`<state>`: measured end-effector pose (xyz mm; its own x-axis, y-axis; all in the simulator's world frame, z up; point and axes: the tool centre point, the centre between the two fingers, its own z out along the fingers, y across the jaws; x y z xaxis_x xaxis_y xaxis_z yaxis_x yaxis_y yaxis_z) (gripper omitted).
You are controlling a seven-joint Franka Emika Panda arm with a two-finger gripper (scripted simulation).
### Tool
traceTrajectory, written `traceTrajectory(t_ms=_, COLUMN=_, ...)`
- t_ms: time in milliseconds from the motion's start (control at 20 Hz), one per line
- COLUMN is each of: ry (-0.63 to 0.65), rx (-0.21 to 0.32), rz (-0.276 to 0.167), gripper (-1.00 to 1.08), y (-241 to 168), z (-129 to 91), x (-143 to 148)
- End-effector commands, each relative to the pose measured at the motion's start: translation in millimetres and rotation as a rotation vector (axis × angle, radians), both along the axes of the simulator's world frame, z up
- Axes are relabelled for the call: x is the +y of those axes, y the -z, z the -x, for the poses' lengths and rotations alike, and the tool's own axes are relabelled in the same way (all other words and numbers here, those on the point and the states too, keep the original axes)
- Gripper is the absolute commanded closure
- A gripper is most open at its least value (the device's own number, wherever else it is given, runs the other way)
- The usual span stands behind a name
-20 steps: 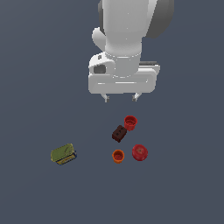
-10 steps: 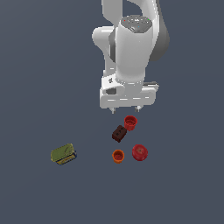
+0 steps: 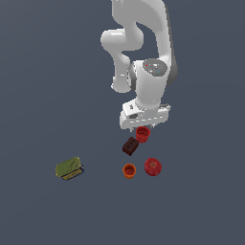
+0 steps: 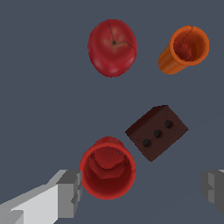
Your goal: Pick up a designated object from a clutter of objects.
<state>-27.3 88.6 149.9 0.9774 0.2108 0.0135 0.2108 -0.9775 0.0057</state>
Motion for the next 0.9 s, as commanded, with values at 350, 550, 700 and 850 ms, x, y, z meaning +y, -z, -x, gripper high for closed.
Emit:
traceTrajectory(t_ms=350, ry=-0.067, rx=0.013, rz=-0.002, gripper=-0.92, y=47, z=30, x=17)
traceTrajectory(t_ms=550, ry=-0.076, rx=0.014, rz=-0.002, gripper=-0.92, y=52, z=34, x=19)
traceTrajectory(t_ms=700, ry=-0.075, rx=0.015, rz=-0.002, gripper=-0.92, y=52, z=33, x=18)
traceTrajectory(t_ms=850, ry=-0.075, rx=0.015, rz=-0.002, gripper=-0.92, y=56, z=34, x=18)
